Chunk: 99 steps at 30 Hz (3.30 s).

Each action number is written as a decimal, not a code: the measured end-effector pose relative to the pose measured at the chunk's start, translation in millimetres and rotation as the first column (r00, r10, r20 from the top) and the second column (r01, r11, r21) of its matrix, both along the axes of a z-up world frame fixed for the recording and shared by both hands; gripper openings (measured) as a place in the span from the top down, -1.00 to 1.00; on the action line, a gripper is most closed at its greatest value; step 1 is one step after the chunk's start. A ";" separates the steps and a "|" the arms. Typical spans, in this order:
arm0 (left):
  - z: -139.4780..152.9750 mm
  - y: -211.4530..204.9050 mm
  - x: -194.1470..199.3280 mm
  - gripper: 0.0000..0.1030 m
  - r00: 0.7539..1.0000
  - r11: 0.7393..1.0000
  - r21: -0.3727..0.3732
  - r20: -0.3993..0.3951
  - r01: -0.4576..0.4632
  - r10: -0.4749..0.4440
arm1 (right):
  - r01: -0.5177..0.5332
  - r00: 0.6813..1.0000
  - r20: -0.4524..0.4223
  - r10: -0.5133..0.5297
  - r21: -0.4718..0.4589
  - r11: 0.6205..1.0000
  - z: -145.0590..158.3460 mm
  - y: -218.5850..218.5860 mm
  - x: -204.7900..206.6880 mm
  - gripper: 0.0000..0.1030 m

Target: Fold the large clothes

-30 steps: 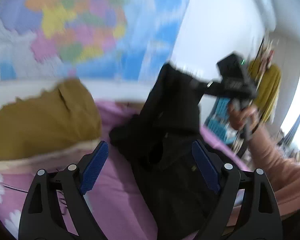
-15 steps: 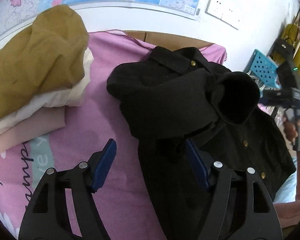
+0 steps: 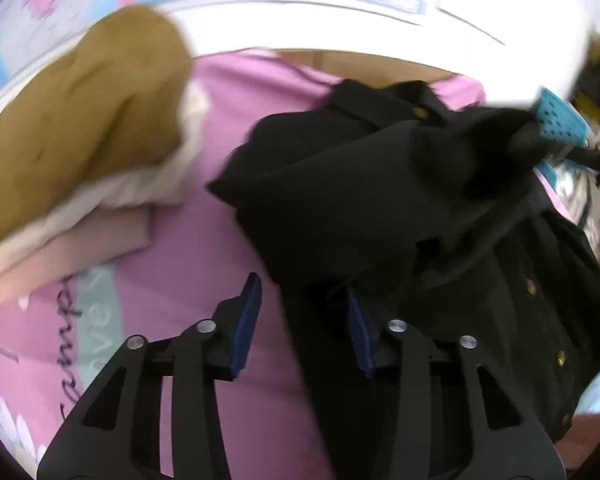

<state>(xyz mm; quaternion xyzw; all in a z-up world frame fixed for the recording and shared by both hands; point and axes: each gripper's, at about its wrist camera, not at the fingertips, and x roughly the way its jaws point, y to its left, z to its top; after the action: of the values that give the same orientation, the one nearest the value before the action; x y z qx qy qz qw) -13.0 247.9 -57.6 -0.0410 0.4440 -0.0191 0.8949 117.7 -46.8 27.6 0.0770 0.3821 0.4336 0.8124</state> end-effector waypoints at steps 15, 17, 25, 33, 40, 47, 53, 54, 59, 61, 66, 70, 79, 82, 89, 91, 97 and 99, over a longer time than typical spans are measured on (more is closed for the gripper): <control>19.6 27.5 -47.7 -0.19 0.996 0.999 -0.027 0.092 -0.020 0.022 | 0.171 0.947 -0.303 -0.102 0.212 0.962 -61.0 -128.2 -12.7 0.80; 29.8 21.8 -55.8 -0.33 0.991 0.999 -0.044 0.129 0.031 -0.025 | 0.085 0.973 -0.228 -0.024 0.262 0.961 -42.8 -117.9 -29.4 0.80; 51.3 -9.5 -64.1 -0.77 0.927 0.846 -0.392 0.247 0.361 -0.281 | -0.354 0.918 -0.067 0.392 0.313 0.881 4.8 -29.3 -98.4 0.81; 31.8 -38.7 -65.7 0.11 0.898 0.793 -0.425 0.250 0.438 -0.362 | -0.450 0.859 -0.158 0.487 0.220 0.865 -19.2 31.8 -109.7 0.73; 32.6 10.1 -74.0 0.83 0.966 0.868 -0.439 0.208 0.232 -0.153 | -0.360 0.916 -0.135 0.379 0.145 0.922 -11.4 -7.7 -87.9 -0.03; 44.3 97.3 -107.5 0.83 0.971 0.935 -0.325 0.139 -0.143 0.197 | 0.002 0.993 -0.116 -0.011 -0.078 0.997 -24.3 -73.6 -25.3 -0.03; 40.0 140.3 -115.5 0.78 0.806 0.792 0.156 0.050 -0.590 0.590 | 0.149 0.977 -0.130 -0.167 -0.138 0.979 -52.4 -111.4 8.4 -0.02; 41.5 143.6 -116.9 0.78 0.791 0.776 0.166 0.051 -0.608 0.609 | 0.168 0.975 -0.122 -0.187 -0.157 0.973 -54.8 -113.9 11.7 -0.02; 69.5 102.8 -112.9 0.08 0.902 0.907 0.068 0.156 -0.416 0.403 | 0.195 0.974 -0.076 -0.212 -0.187 0.963 -50.5 -122.7 14.1 -0.01; 79.8 62.5 -100.9 -0.34 0.953 0.966 0.084 0.204 -0.246 0.225 | 0.229 0.971 -0.013 -0.239 -0.245 0.942 -47.8 -124.0 16.6 -0.01; 70.9 -15.8 -46.3 -0.48 0.977 0.986 0.165 0.202 0.031 -0.065 | 0.286 0.958 0.091 -0.272 -0.354 0.891 -51.7 -126.8 24.0 -0.01; 47.7 -50.1 1.7 -0.58 0.981 0.960 0.247 0.106 0.134 -0.165 | 0.300 0.953 0.187 -0.238 -0.478 0.826 -60.4 -112.7 34.7 -0.05; 18.8 -13.0 67.0 0.35 0.995 0.992 0.094 -0.072 0.080 -0.073 | 0.309 0.951 0.132 -0.280 -0.455 0.835 -57.6 -134.3 93.6 1.00; 20.9 -5.3 72.6 0.21 0.996 0.995 0.079 -0.080 0.055 -0.049 | 0.283 0.959 0.113 -0.262 -0.478 0.831 -63.6 -132.6 104.4 1.00; 23.4 2.5 88.3 0.19 0.996 0.997 0.077 -0.084 0.005 0.001 | 0.315 0.948 0.110 -0.299 -0.460 0.830 -60.1 -129.2 116.6 1.00; 22.9 8.1 97.0 0.15 0.995 0.998 0.063 -0.099 -0.027 0.033 | 0.310 0.949 0.112 -0.296 -0.517 0.798 -69.0 -120.9 118.5 1.00; 17.1 33.1 114.7 -0.18 0.982 0.992 -0.042 -0.151 -0.121 0.113 | 0.364 0.930 0.124 -0.346 -0.450 0.815 -45.7 -114.1 101.2 0.45; 21.4 38.0 110.0 -0.22 0.988 0.991 -0.093 -0.131 -0.094 0.082 | 0.293 0.955 0.177 -0.239 -0.412 0.863 -29.8 -90.2 77.2 -0.08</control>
<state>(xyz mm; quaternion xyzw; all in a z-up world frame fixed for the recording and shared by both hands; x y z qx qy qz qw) 96.9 285.9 -36.2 -0.1061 0.4961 0.0011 0.8618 195.0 -137.0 -2.1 -0.0800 0.4052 0.2251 0.8824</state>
